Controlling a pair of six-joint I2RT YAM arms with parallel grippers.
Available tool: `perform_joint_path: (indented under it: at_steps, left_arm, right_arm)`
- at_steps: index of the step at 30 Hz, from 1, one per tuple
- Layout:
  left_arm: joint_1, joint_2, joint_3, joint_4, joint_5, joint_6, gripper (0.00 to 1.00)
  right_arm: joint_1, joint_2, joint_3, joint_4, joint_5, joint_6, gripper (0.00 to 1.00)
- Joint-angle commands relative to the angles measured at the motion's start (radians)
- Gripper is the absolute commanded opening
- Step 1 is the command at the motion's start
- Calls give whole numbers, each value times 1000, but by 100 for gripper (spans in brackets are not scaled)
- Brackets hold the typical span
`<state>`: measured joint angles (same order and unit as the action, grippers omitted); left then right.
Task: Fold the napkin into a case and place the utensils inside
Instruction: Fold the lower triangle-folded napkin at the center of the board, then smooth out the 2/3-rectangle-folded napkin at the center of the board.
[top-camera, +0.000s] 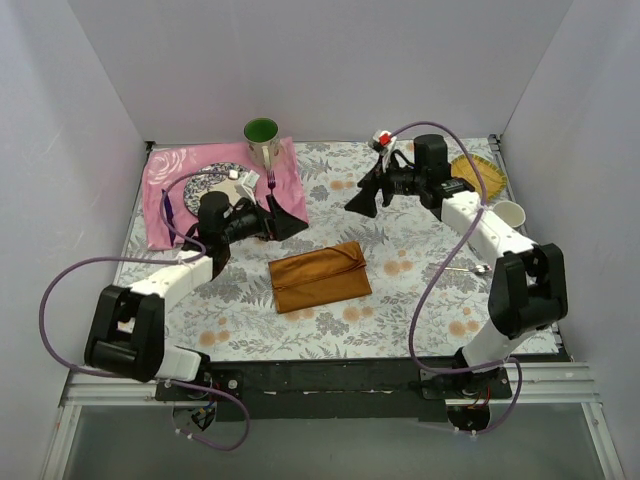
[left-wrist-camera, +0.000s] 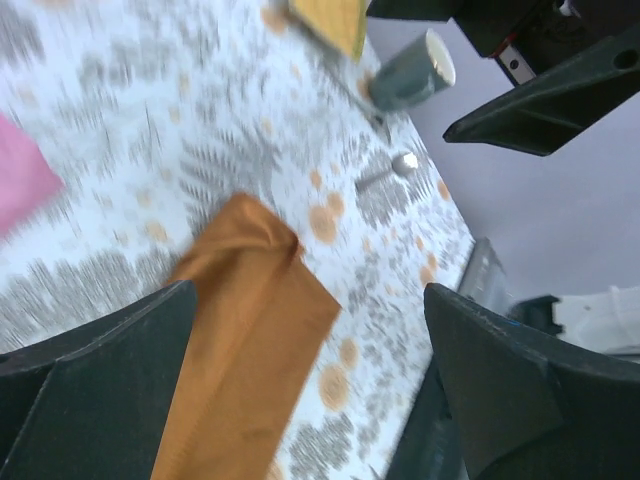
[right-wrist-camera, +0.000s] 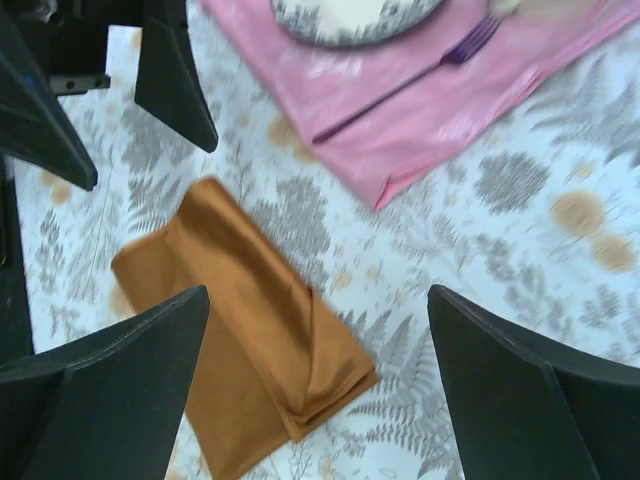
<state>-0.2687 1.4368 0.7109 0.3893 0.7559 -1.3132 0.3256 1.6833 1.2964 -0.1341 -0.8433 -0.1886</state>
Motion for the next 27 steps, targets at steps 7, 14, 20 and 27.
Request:
perform_joint_path:
  at_steps: [7,14,20,27]
  left_arm:
    - [-20,42,178,-186,83,255,98]
    - [-182,106,121,-199,11,226,63]
    - [-204,194,97,-207,-58,181,53]
    - [-214,267,128,-237,-93,186,52]
  right_arm:
    - [-8,219,293,-378,-34,95,50]
    - [-23,139,40,-257,27,300,41]
    - [-25,164,-11,-260,113,347,39]
    - [-23,200,-32,-249,109,396,40]
